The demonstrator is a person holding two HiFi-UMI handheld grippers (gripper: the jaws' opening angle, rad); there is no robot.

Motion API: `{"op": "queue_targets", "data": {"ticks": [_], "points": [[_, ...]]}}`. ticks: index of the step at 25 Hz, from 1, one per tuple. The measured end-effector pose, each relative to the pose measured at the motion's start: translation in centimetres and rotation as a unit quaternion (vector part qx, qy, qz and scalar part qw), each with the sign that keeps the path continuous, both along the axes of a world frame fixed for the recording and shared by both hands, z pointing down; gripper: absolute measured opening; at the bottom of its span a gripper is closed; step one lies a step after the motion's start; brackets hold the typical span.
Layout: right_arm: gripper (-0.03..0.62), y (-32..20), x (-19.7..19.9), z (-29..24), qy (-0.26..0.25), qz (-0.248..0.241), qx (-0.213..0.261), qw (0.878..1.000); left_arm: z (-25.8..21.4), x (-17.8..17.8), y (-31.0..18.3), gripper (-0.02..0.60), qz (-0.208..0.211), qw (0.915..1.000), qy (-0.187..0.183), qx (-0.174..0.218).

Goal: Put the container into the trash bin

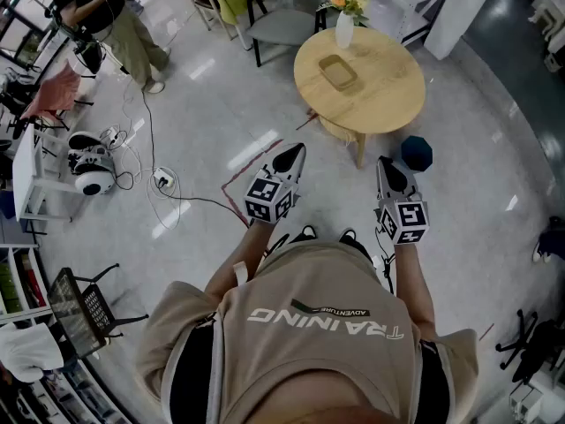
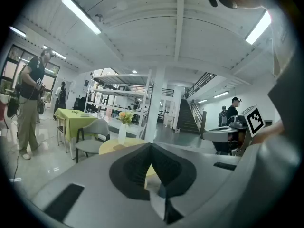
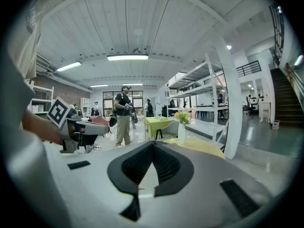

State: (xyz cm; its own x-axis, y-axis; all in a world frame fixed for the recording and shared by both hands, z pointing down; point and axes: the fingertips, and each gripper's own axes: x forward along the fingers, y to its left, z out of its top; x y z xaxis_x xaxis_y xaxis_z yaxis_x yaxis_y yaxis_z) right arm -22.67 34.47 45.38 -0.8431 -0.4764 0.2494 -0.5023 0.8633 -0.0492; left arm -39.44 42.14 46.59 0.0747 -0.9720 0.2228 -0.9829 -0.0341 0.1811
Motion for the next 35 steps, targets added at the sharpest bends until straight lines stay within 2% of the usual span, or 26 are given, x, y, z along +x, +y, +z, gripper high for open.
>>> {"op": "queue_targets", "data": {"ticks": [5, 9, 14, 19, 24, 35], "points": [[0.002, 1.0, -1.4, 1.1, 0.007, 0.007, 0.005, 1.000, 1.2, -1.4, 0.7, 0.002, 0.013, 0.9998, -0.011, -0.003], [0.003, 1.5, -1.8, 0.7, -0.003, 0.020, 0.005, 1.000, 2.3, -2.2, 1.0, 0.002, 0.019, 0.9998, -0.001, -0.012], [0.003, 1.0, -0.3, 1.2, 0.016, 0.041, 0.005, 0.999, 3.1, -0.8, -0.1, 0.002, 0.045, 0.9989, 0.007, -0.013], [0.003, 0.6, 0.8, 2.5, 0.036, 0.047, -0.007, 0.998, 5.1, -0.1, -1.4, 0.002, 0.050, 0.9979, 0.029, -0.030], [0.003, -3.6, 0.9, 2.8, 0.028, 0.048, -0.004, 0.998, 5.4, 0.4, -5.3, 0.002, 0.062, 0.9972, 0.021, -0.036], [0.003, -15.2, 0.1, 5.1, -0.001, 0.009, -0.003, 1.000, 3.8, -0.1, -17.3, 0.002, 0.056, 0.9969, -0.038, -0.041]]}}
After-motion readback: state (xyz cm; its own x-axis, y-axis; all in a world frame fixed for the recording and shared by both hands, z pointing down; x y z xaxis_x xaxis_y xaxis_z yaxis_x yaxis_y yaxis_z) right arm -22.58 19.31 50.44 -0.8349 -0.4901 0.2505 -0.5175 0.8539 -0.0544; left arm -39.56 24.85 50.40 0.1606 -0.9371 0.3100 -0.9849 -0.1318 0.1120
